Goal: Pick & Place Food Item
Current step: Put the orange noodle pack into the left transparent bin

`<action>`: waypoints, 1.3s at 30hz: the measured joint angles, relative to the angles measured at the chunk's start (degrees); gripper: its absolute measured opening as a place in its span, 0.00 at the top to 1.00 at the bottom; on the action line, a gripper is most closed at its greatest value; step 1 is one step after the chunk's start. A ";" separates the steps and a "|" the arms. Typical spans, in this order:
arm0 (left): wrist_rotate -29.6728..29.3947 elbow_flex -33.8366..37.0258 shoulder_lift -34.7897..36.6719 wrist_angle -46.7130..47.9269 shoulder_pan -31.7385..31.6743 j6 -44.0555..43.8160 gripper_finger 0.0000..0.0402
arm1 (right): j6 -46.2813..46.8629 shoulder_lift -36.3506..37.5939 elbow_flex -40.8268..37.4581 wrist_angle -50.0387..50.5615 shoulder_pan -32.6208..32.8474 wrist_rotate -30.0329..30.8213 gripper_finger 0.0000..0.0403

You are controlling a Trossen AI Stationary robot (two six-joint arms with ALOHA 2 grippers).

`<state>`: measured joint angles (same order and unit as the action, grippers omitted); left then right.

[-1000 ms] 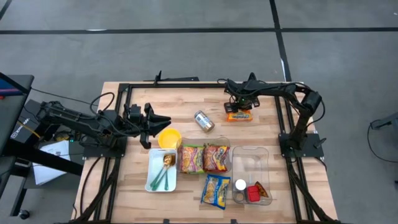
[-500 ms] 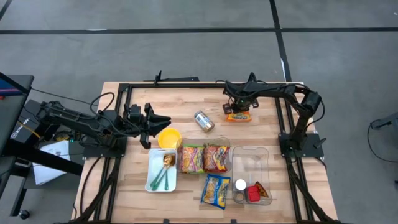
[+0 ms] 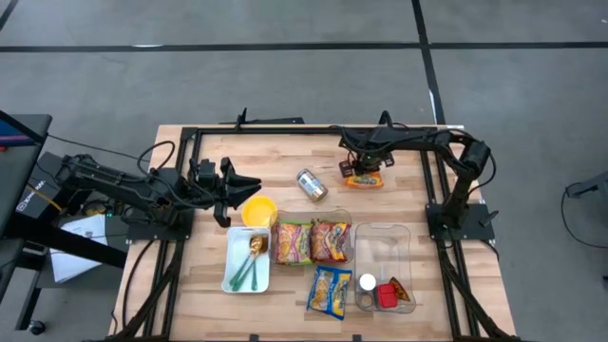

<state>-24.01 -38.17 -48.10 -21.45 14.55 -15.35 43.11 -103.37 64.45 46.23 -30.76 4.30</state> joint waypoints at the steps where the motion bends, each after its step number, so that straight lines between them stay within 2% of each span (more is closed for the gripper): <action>1: 0.00 0.01 0.00 0.00 0.00 0.00 0.81 | -0.01 0.03 -0.01 0.02 0.21 0.01 0.83; 16: 0.00 0.01 0.00 0.00 0.00 0.07 0.81 | 1.09 9.02 0.00 0.98 1.88 0.06 0.83; 30: 0.00 0.01 0.00 0.00 0.02 0.02 0.81 | 0.59 3.77 -0.02 1.45 1.79 0.21 0.83; 39: 0.02 0.01 0.00 0.02 0.00 -0.02 0.81 | -0.04 3.61 -0.04 1.04 1.35 0.23 0.83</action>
<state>-23.99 -38.15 -48.10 -21.43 14.55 -15.38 43.07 -99.77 64.40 47.27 -29.41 4.54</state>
